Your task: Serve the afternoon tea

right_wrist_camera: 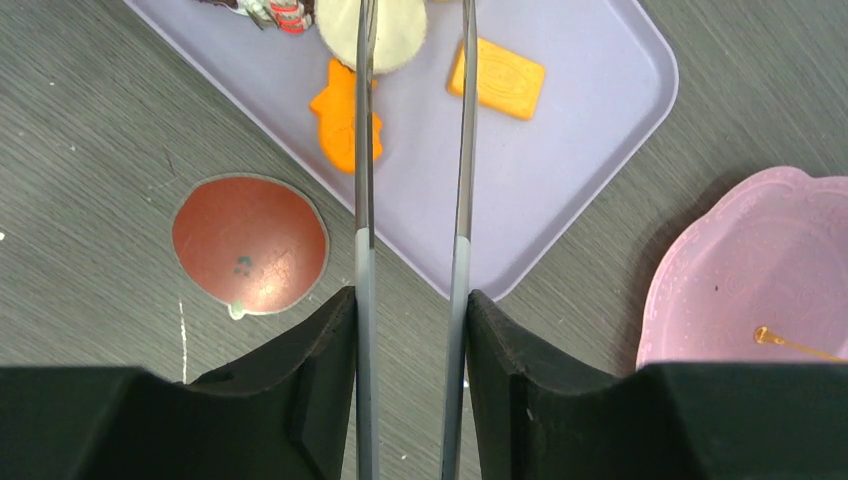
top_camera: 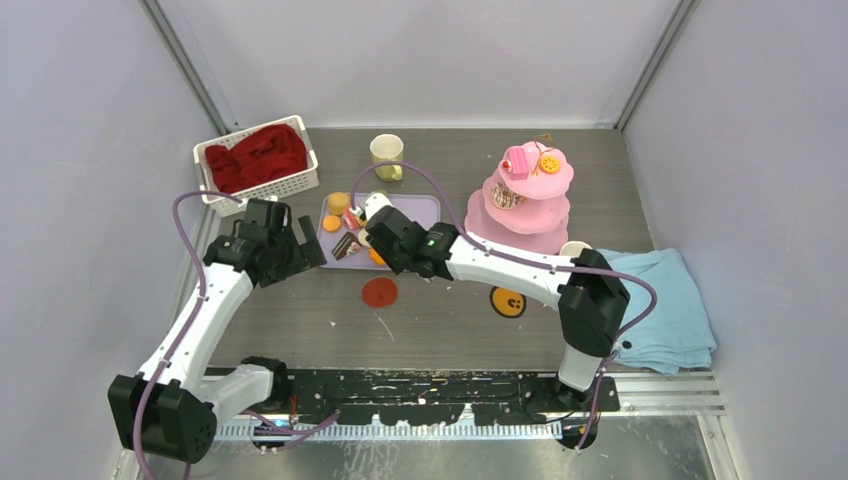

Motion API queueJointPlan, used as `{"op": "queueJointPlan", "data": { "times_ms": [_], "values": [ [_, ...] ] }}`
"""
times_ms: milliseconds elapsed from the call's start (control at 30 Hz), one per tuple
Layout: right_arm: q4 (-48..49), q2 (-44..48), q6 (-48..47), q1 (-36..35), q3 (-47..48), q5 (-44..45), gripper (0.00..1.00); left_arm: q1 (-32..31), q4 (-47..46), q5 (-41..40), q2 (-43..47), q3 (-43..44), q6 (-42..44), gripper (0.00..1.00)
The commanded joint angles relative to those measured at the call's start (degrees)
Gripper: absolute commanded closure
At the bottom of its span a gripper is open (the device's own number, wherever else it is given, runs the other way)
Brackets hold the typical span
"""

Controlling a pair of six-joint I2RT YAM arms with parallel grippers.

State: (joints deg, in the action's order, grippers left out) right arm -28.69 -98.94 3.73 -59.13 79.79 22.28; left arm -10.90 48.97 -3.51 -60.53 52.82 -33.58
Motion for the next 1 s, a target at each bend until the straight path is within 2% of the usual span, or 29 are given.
{"op": "queueJointPlan", "data": {
  "times_ms": [0, 333, 433, 700, 967],
  "values": [
    [3.5, -1.3, -1.8, -0.6, 4.8, 2.9, 0.54, -0.2, -0.4, -1.5, 0.4, 2.0, 1.4, 0.0],
    [3.4, -6.6, -2.6, -0.9, 8.1, 5.2, 0.55, -0.2, -0.5, -1.4, 0.6, 1.4, 1.7, 0.0],
    [3.9, -6.4, -2.2, -0.9, 7.7, 5.8, 0.64, -0.2, -0.6, -1.3, 0.5, 1.3, 1.8, 0.01],
    [4.9, 0.9, 0.0, -1.2, 3.6, 4.7, 0.99, -0.1, -0.7, -1.3, 0.9, 1.2, 1.9, 0.01],
    [5.6, 12.4, 3.5, -1.2, -3.4, 3.7, 0.99, -0.2, -1.4, -0.5, 0.3, 0.8, 1.7, 0.0]
  ]
}}
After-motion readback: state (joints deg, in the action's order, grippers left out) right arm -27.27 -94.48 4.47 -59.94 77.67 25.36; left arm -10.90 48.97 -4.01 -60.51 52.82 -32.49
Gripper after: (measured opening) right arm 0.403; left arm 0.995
